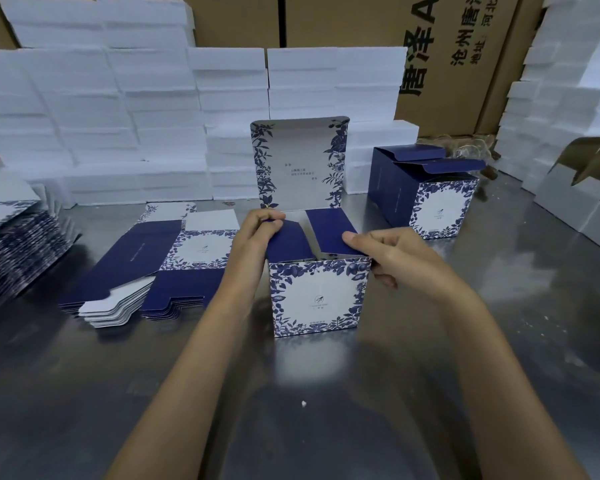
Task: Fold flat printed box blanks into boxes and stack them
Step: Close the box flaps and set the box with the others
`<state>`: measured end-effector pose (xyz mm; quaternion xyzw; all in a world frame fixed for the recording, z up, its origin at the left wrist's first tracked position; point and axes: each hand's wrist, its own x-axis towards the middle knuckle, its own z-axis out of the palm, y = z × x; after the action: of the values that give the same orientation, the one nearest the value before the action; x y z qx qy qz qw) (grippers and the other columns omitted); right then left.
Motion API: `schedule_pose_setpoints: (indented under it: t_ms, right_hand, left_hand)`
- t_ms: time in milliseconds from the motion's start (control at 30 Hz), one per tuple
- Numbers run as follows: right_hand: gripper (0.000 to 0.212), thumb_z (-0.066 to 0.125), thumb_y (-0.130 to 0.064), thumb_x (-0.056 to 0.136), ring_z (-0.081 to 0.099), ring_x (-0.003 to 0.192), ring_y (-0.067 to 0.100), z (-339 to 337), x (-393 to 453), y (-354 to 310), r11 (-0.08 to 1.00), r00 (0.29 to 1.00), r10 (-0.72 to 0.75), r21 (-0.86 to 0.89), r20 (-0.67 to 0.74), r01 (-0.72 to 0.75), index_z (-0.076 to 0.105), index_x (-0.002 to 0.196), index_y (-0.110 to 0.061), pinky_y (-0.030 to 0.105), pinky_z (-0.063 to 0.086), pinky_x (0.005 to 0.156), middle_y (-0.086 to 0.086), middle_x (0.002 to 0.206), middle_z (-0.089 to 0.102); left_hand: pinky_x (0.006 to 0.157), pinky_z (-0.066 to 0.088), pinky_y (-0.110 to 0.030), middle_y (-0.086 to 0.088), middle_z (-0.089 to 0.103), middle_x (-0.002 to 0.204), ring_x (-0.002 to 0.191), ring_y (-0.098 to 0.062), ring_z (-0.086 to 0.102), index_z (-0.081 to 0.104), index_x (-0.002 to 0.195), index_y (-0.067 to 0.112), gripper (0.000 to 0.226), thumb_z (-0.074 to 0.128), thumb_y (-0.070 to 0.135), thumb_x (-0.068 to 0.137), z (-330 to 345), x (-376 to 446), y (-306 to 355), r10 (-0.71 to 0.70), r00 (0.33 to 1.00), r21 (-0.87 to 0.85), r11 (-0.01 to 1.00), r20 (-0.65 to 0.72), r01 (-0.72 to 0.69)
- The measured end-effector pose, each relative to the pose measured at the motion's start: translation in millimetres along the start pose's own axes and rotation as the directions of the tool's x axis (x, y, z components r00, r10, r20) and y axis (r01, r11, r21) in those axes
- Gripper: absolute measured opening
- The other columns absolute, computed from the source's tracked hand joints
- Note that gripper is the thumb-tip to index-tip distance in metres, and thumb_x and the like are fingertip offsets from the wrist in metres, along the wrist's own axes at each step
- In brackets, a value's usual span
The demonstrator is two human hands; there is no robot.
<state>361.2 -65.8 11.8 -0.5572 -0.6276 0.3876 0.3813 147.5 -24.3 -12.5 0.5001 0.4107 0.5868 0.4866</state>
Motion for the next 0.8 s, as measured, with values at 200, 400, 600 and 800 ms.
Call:
schedule_pose_setpoints:
  t_ms: [200,400,600,800]
  right_hand:
    - [0.061,0.055,-0.04,0.102,0.024,0.047,0.015,-2.9,3.0,-6.6,0.97,0.998,-0.043,-0.235,0.052,0.054,0.026,0.051,-0.025,0.03,0.026,0.055,-0.007,0.048,0.027]
    - [0.06,0.063,-0.048,0.096,0.028,0.039,0.013,-11.8,8.8,-22.2,0.976,0.994,0.056,-0.214,0.094,-0.035,0.031,0.05,-0.025,0.018,0.027,0.039,-0.006,0.044,0.033]
    - [0.054,0.057,-0.031,0.103,0.022,0.048,0.016,-4.2,19.8,-21.1,0.976,0.999,0.031,-0.218,0.035,-0.022,0.03,0.058,-0.022,0.022,0.023,0.043,-0.001,0.053,0.025]
    - [0.055,0.061,-0.044,0.099,0.027,0.043,0.013,-3.8,27.2,-21.1,0.985,0.997,0.037,-0.166,-0.061,-0.047,0.035,0.056,-0.022,0.02,0.024,0.041,-0.004,0.048,0.032]
  left_hand:
    - [0.089,0.045,-0.036,0.014,0.069,0.105,0.101,-0.017,0.061,0.067,0.088,0.025,0.022,0.052,0.012,0.097,-0.9,-3.2,0.2,0.001,1.0,-0.06,0.998,0.029,0.001]
    - [0.086,0.045,-0.037,0.003,0.067,0.111,0.104,-0.021,0.06,0.069,0.081,0.031,0.03,0.053,0.012,0.096,-5.3,-4.0,1.8,-0.022,0.998,-0.036,0.999,0.054,0.024]
    - [0.093,0.047,-0.04,0.0,0.067,0.113,0.11,-0.025,0.061,0.07,0.082,0.031,0.029,0.054,0.011,0.095,-5.2,-5.3,2.7,-0.018,0.997,-0.03,0.999,0.074,0.02]
    - [0.08,0.051,-0.037,-0.006,0.066,0.108,0.089,-0.02,0.063,0.051,0.107,0.034,0.028,0.059,0.01,0.095,-6.5,-4.1,-1.5,0.001,1.0,-0.08,0.997,0.015,0.001]
